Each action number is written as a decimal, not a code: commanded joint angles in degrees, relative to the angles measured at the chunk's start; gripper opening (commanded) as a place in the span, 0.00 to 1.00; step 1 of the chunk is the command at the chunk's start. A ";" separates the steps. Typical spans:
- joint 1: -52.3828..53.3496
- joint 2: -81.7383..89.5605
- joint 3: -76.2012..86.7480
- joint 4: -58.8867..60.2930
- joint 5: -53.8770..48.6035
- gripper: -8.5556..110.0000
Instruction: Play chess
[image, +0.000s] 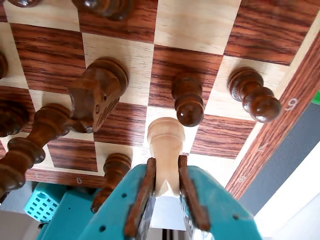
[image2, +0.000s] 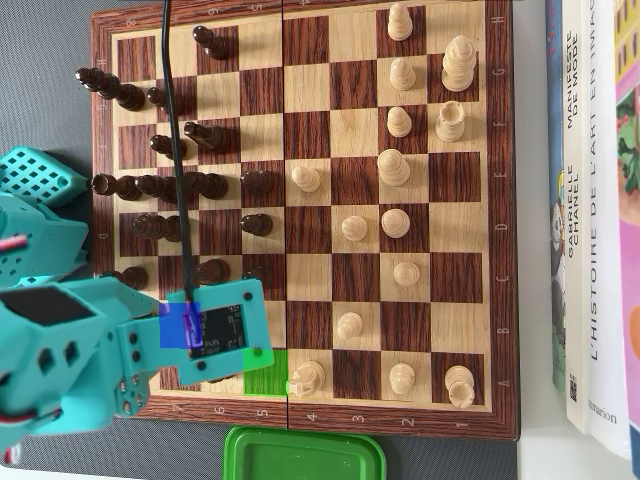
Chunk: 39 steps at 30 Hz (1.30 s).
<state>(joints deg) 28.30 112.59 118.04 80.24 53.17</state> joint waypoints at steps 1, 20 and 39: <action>-0.26 2.72 -0.97 1.76 -0.26 0.09; 0.44 2.29 -16.70 12.74 -0.18 0.09; 0.62 -8.61 -27.33 6.77 0.18 0.09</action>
<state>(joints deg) 28.39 104.59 95.27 87.71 53.17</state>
